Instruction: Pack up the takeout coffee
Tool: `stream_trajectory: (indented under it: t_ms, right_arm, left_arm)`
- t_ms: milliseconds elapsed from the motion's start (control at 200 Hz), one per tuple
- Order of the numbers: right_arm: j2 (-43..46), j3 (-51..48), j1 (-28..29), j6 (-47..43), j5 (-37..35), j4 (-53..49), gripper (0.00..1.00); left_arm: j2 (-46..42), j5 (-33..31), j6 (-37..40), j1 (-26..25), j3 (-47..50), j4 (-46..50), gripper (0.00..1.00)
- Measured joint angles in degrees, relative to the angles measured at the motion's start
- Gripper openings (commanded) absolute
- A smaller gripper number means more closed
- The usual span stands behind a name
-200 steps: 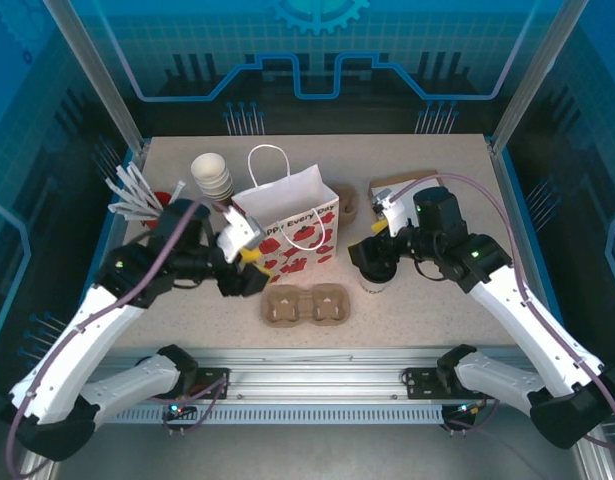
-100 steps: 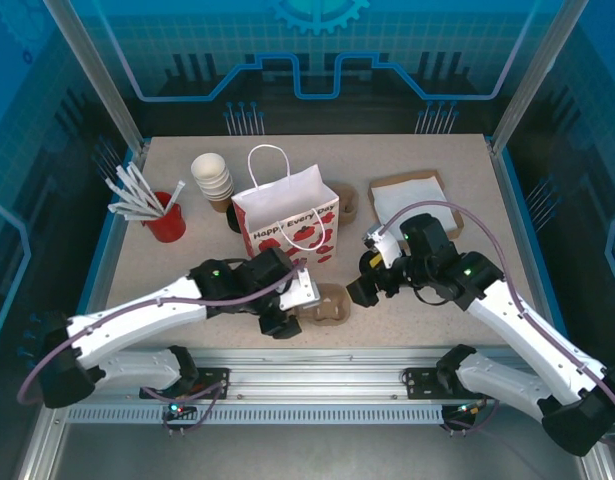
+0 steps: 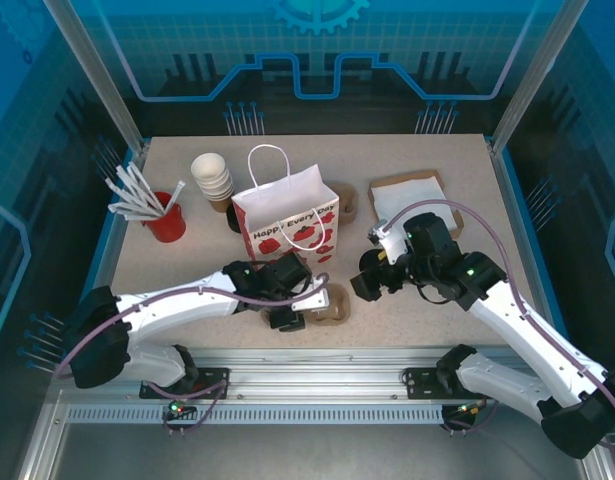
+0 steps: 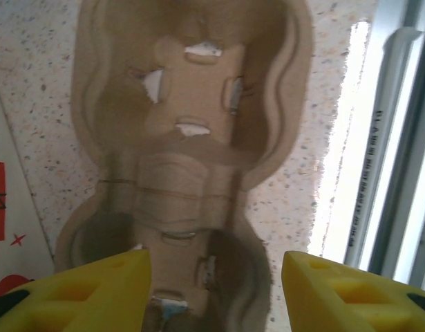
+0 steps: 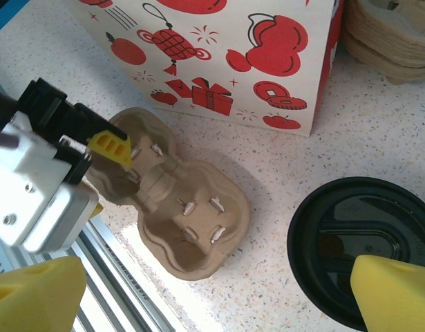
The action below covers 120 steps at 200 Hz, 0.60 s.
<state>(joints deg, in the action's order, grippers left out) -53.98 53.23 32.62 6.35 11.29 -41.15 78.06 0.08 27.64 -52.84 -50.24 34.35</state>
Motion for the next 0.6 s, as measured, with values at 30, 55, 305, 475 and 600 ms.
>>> stream_trajectory:
  t_ms: [30, 55, 305, 475, 600]
  right_arm:
    - [0.0, 0.0, -0.17, 0.0, -0.15, 0.0, 1.0]
    - [0.04, 0.0, -0.44, 0.02, -0.2, 0.02, 1.0]
    - [1.4, -0.02, -4.79, 0.33, 0.15, 0.04, 1.0]
    - [3.63, -0.7, -7.67, 0.94, 1.77, 0.24, 1.0]
    - [3.61, -0.83, -8.35, 1.11, 3.1, 0.35, 1.0]
  left_arm:
    - [0.17, 0.31, 0.63, 0.63, 0.0, -0.22, 0.53]
    - [0.24, 0.57, 1.07, 1.11, 0.0, -0.35, 0.53]
    - [3.02, 4.26, 6.78, 3.32, -0.02, -0.92, 0.51]
    - [5.35, 5.64, 9.55, 5.29, -0.26, -1.7, 0.5]
    - [6.69, 5.95, 10.47, 5.38, -1.07, -2.4, 0.5]
